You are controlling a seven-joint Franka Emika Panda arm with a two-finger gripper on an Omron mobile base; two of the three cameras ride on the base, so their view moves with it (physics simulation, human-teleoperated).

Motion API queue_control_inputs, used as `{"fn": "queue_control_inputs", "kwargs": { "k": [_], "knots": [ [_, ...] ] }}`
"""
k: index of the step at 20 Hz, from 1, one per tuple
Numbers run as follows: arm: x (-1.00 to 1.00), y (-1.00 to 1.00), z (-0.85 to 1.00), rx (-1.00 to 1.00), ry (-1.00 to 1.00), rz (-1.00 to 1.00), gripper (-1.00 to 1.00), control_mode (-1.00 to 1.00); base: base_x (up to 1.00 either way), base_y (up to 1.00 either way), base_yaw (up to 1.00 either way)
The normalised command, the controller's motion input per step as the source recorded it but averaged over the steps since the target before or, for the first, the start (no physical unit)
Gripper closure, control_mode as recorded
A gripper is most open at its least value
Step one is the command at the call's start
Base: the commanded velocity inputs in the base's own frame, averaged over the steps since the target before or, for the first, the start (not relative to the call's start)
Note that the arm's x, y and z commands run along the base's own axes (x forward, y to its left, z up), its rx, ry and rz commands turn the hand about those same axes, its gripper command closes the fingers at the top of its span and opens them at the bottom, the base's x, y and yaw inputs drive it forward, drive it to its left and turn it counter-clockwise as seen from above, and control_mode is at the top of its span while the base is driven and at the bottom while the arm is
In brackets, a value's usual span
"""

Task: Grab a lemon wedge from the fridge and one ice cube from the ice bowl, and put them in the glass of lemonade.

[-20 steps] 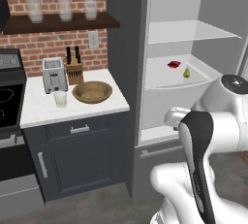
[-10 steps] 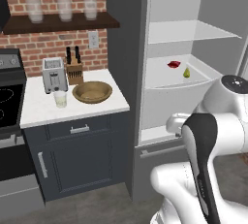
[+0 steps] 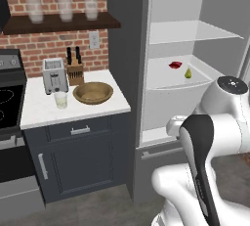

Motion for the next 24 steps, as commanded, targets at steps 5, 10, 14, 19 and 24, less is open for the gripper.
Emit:
{"fn": "queue_control_inputs", "kwargs": {
  "k": [5, 10, 14, 19, 24],
  "knots": [
    [0.0, 0.0, -0.03, 0.0, -0.01, 0.0, -1.0, 1.0, -0.05, -0.2, 0.0],
    [0.0, 0.0, 0.0, 0.0, 0.0, 0.0, -1.0, 1.0, -0.03, -0.52, 0.0],
    [0.0, 0.0, 0.0, 0.0, 0.0, 0.0, -1.0, 1.0, 0.0, -0.54, 0.0],
    [0.0, 0.0, 0.0, 0.0, 0.0, 0.0, -1.0, 1.0, 0.0, -0.56, 0.0],
    [0.0, 0.0, 0.0, 0.0, 0.0, 0.0, -1.0, 1.0, 0.0, -0.52, 0.0]
  ]
}}
